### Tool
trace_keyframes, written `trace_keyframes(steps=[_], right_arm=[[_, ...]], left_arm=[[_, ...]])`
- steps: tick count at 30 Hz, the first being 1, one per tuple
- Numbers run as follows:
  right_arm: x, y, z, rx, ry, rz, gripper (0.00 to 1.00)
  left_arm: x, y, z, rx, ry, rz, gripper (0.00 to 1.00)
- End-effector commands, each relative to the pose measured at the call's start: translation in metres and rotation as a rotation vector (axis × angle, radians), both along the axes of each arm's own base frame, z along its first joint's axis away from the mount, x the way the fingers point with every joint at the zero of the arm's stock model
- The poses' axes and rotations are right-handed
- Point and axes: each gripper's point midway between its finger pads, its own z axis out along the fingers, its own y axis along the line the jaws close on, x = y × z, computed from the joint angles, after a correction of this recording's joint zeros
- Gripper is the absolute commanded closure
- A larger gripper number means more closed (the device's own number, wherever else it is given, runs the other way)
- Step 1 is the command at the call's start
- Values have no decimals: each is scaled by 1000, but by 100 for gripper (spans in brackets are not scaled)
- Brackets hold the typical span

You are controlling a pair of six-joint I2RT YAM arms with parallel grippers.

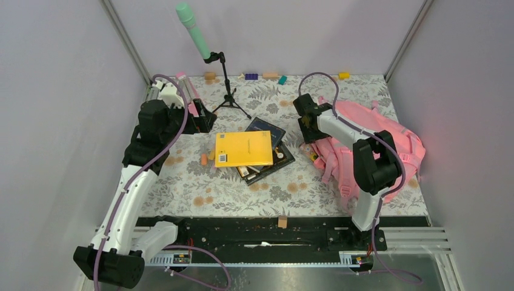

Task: Pack the student bag
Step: Adjust the student bag at the center of the board.

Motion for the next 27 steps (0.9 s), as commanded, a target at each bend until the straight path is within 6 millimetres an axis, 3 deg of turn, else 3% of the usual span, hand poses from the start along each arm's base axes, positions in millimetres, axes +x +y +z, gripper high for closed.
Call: trace_keyframes(steps=[1,6,10,13,18,22,27], right_arm=[[13,-6,12,-59,-41,-28,25],[16,-1,1,-48,-8,-12,28],[16,2,-4,-39,6,-3,41],[18,2,-1,-48,4,-3,60],[22,-13,20,-115,-53,-21,98],[24,-22,45,-157,-111,-23,100],[16,-41,96,-204,-241,-63,100]], left_arm=[[1,-2,18,-11,-63,-18,1],[2,-3,17,-14,-58,-23,1],[2,-5,16,-18,-55,-30,1],[1,-5,16,-19,-55,-33,1],[1,-5,17,-17,-55,-31,1],[1,-4,18,-15,-59,-26,1],[1,-2,17,-11,-60,-20,1]])
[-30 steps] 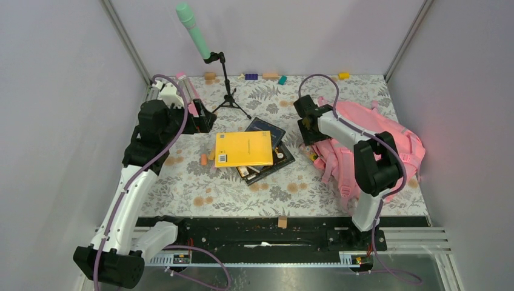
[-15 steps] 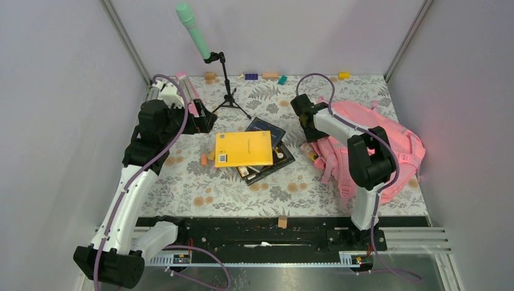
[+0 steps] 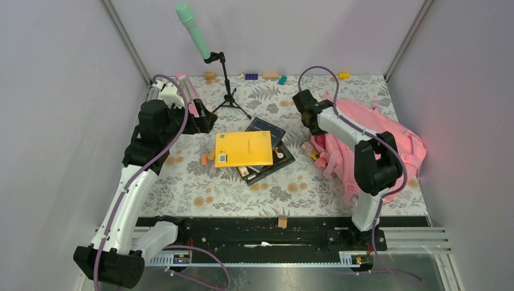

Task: Pack the student bag
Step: Adjust the student bag at the center of the board.

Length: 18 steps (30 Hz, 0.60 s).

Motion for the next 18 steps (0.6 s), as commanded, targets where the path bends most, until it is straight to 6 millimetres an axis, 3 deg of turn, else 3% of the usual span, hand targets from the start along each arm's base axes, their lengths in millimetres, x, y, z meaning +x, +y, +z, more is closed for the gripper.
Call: trace_keyframes(steps=[1,5,9,14,18], right_arm=[[-5,-32,89,-92,-216,-58,100],[-20,-36,128,-13,-327,-69,100],[-32,-32,147,80,-394,-28,100],[-40,-15,150,202,-403,51,100],[-42,3,132,265,-351,106,100]], left_arm=[[1,0,17,-8,-62,-9,1],[0,-2,20,-15,-68,-20,1],[-1,-6,22,-25,-80,-39,1],[-7,-19,26,-54,-91,-113,1],[-8,-24,26,-60,-94,-138,1]])
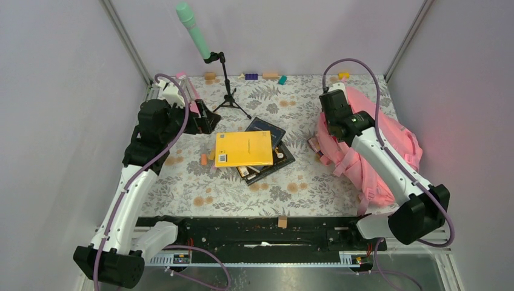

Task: Pack the student bag
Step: Adjust the student bag at the center of the board.

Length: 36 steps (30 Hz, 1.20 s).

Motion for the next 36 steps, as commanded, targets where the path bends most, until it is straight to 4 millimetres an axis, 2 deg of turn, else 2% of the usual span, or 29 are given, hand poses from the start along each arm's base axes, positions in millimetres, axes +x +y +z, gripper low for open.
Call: trace_keyframes(steps=[1,9,15,16,17,18,22,25,30,36], right_arm=[[9,31,-4,93,-24,97,100],[-3,54,-63,86,129,128,100],[-6,62,-87,80,187,121,100],[-7,64,-90,90,194,117,96],[-8,67,-92,102,202,123,88],[-10,69,-94,115,210,131,75],[-17,76,-103,149,223,161,36],[-25,79,-107,162,227,190,17],[-37,69,-116,94,239,173,13],[-38,53,-124,-87,245,118,13]], left_arm=[[-4,-12,19,-33,-77,-66,1],[-4,-16,17,-35,-67,-82,1],[-2,-14,16,-34,-67,-66,1],[-2,-12,16,-33,-70,-55,1],[-2,-10,17,-31,-76,-42,1],[-1,-9,17,-29,-79,-31,1],[-1,-4,18,-23,-89,-4,1],[-1,-3,18,-22,-89,1,1],[-1,-4,17,-26,-84,-5,1],[0,-5,15,-25,-78,-5,1]])
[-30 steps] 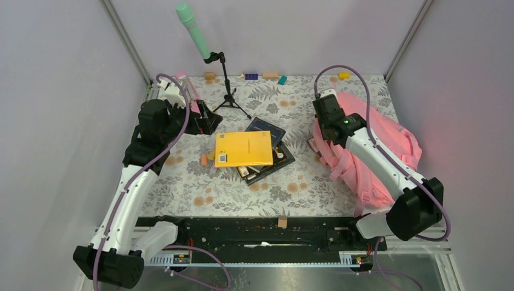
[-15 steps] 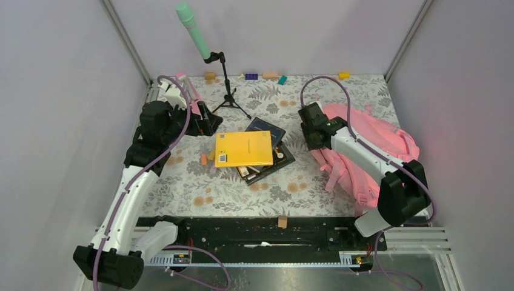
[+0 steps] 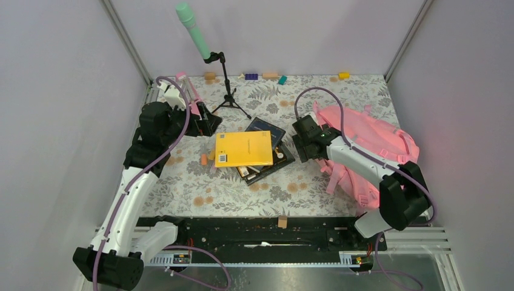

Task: Pack the student bag
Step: Adjust the student bag at the center of the board.

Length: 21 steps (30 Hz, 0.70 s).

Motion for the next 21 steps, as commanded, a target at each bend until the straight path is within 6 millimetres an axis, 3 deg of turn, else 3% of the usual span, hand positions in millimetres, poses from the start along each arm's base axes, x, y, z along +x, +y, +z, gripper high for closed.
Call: trace_keyframes(steps=[1,8,11,21], right_arm=[[0,-16,2,-176,-34,-40,13],[8,-26,5,-288,-88,-94,13],[10,-29,8,-313,-108,-110,19],[16,-33,23,-323,-163,-138,85]], left_arm=[[5,0,20,-17,-78,12,1],[6,1,18,-14,-73,17,1],[6,0,19,-16,-75,14,1],[5,1,20,-17,-80,15,1]])
